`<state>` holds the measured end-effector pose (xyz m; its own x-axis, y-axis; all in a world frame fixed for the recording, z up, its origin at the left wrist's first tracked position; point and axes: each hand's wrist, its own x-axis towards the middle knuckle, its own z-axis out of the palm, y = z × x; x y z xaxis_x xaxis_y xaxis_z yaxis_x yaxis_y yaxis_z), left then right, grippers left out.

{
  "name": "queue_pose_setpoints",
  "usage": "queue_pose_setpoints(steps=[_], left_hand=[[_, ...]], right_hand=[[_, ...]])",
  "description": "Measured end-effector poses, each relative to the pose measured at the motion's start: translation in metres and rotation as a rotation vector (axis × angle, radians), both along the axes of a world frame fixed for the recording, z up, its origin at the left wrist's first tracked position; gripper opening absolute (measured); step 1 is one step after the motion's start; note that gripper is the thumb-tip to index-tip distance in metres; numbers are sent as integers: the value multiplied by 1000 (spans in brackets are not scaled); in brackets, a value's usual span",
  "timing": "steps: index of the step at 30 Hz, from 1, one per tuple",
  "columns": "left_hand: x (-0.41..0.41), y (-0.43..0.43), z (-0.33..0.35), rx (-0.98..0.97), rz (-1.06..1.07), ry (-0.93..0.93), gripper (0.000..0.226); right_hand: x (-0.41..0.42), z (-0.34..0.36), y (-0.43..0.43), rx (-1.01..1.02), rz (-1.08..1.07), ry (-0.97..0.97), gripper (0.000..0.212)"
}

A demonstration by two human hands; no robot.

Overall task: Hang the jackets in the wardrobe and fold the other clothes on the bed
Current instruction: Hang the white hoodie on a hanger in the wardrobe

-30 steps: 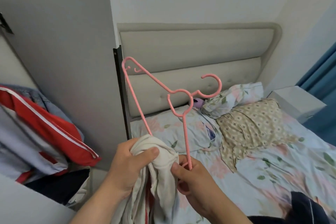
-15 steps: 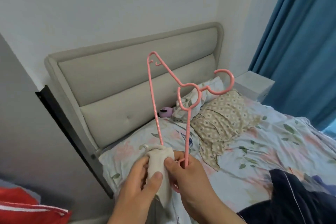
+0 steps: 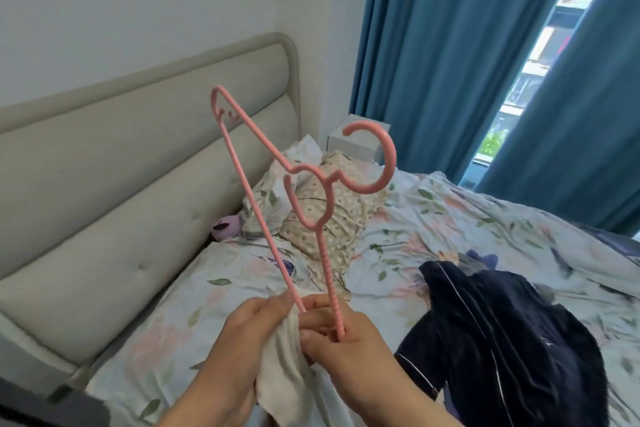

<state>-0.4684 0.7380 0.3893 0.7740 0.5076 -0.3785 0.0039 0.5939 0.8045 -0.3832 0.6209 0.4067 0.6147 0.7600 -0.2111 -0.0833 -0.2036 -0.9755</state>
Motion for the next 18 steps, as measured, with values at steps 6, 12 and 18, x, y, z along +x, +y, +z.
queue_pose_setpoints(steps=[6,12,18], left_hand=[[-4,20,-14,-36,-96,-70,32],[-8,41,-23,-128,-258,-173,39],[-3,49,-23,-137,-417,-228,57]], right_hand=[[-16,-7,12,-54,-182,6,14],[-26,-10,18,-42,-388,155,9],[-29,-7,15,-58,-440,133,15]])
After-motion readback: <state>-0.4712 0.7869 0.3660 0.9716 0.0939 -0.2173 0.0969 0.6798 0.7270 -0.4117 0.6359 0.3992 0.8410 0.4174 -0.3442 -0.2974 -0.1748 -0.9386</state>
